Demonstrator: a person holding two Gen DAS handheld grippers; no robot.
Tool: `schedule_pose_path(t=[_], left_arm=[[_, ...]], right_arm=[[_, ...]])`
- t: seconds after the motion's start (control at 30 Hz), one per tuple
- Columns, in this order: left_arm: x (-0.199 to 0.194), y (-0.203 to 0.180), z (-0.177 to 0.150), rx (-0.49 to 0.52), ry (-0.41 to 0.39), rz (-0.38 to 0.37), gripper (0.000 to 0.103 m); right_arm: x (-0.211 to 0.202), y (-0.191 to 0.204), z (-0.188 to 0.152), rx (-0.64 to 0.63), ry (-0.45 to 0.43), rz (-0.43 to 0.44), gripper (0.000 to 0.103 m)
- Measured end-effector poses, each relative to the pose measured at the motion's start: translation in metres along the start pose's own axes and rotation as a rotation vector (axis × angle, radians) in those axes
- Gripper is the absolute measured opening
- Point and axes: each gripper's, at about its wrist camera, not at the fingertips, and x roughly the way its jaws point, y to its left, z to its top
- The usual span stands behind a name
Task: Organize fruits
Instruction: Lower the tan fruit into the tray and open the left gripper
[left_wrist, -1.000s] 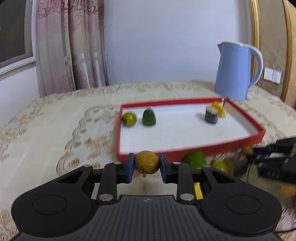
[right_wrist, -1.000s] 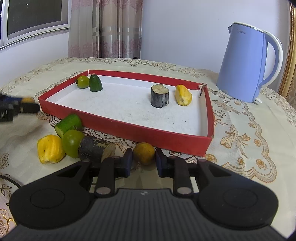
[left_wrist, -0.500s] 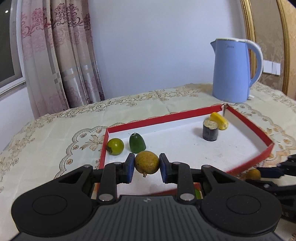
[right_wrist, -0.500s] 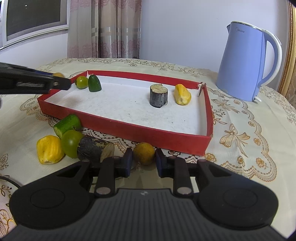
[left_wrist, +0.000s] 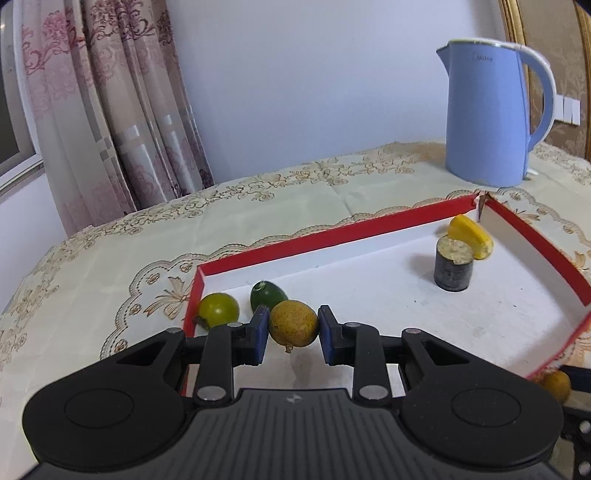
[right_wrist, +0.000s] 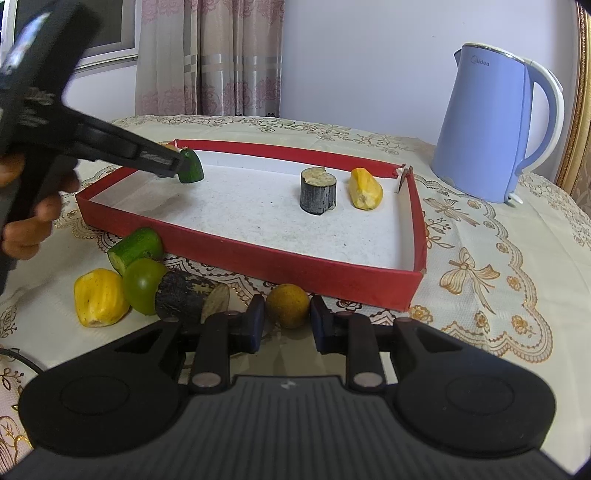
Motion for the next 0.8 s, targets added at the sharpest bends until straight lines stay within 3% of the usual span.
schedule_pose_path(t=[0.5,0.7,0.77,0.8], left_arm=[[0.046,-0.016,0.017,0.005,0.097,-0.006,0.028],[0.053,-0.020,0.022,0.011,0.094,-0.003,0.027],[0.054,-0.022,0.023,0.015,0.094,0.002,0.030],[0.054,-0.022,0.023,0.012,0.096,0.010,0.037]], right_arm=[[0.000,-0.002,0.000,0.007,0.000,0.006,0.025],[0.000,-0.001,0.000,0.005,0.000,0.004,0.025],[0.000,-0.001,0.000,0.004,0.000,0.004,0.025],[0.000,-0.001,0.000,0.004,0.000,0.004,0.025]])
